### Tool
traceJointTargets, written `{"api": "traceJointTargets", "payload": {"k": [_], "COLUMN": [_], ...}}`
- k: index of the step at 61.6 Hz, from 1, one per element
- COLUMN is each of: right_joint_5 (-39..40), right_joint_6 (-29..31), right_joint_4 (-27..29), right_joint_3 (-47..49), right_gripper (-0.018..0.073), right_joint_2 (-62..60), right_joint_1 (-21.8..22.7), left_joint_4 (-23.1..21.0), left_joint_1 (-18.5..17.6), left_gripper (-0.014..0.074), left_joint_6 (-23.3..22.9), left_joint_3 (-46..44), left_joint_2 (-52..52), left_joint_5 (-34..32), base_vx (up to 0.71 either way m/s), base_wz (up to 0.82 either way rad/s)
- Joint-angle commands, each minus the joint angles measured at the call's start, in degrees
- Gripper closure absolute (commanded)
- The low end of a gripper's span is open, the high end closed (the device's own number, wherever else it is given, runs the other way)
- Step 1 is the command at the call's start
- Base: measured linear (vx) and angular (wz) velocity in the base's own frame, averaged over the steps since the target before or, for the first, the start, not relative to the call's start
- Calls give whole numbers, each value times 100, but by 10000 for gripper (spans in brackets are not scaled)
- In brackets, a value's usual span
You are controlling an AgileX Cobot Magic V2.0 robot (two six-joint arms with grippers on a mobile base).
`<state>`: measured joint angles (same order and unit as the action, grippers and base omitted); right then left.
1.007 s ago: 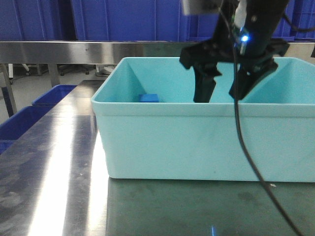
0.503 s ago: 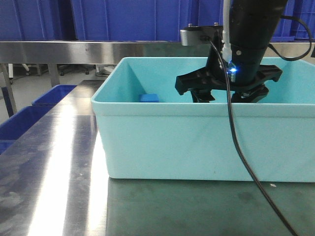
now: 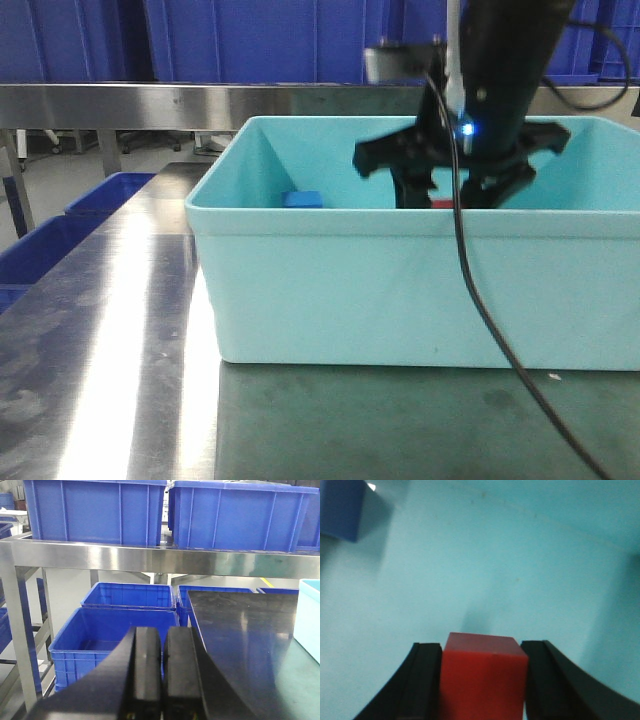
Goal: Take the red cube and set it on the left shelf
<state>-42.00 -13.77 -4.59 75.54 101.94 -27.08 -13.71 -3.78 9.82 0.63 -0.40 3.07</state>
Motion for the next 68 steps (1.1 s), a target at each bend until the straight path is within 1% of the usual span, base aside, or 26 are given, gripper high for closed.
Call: {"api": "traceJointTargets", "payload": {"k": [1,13,22,29,42,46,54,62,68], "right_joint_5": [152,124,223,482,1377,1738,2207,2262,2275], "right_joint_6": [-12,-12,-12,-12,-12,-12,-12,-12,-12], "right_joint_4": [-166,-391,-550,-697,-717,-717,-717,-717,-717], "right_joint_3": [292,276,8,-610,-2500,-3011,-3948,-4668,-4976], "right_gripper": [507,507,507,507,507,507,507,507,507], "right_joint_2": [-737,-1640,-2514,-3308,-5271,-5819,-6964,-7864,-8273], "right_joint_1": [26,26,26,26,26,26,26,26,26], "left_joint_4": [-8,-8,-8,-8,-8,-8,-8,-8,-8], "left_joint_1": [-23,-23,-23,-23,-23,-23,-23,-23,-23], "left_gripper": [495,495,495,495,495,495,495,495,495], "left_joint_6": [-1,-1,-1,-1,-1,-1,-1,-1,-1], "left_joint_3": [136,136,136,136,136,136,136,136,136], "left_joint_2": [-73,-73,-73,-73,-73,-73,-73,-73,-73], "left_joint_5": [-484,-484,-484,-484,-484,-484,-484,-484,-484], "base_vx": [0,0,0,0,0,0,0,0,0], "base_wz": [0,0,0,0,0,0,0,0,0]}}
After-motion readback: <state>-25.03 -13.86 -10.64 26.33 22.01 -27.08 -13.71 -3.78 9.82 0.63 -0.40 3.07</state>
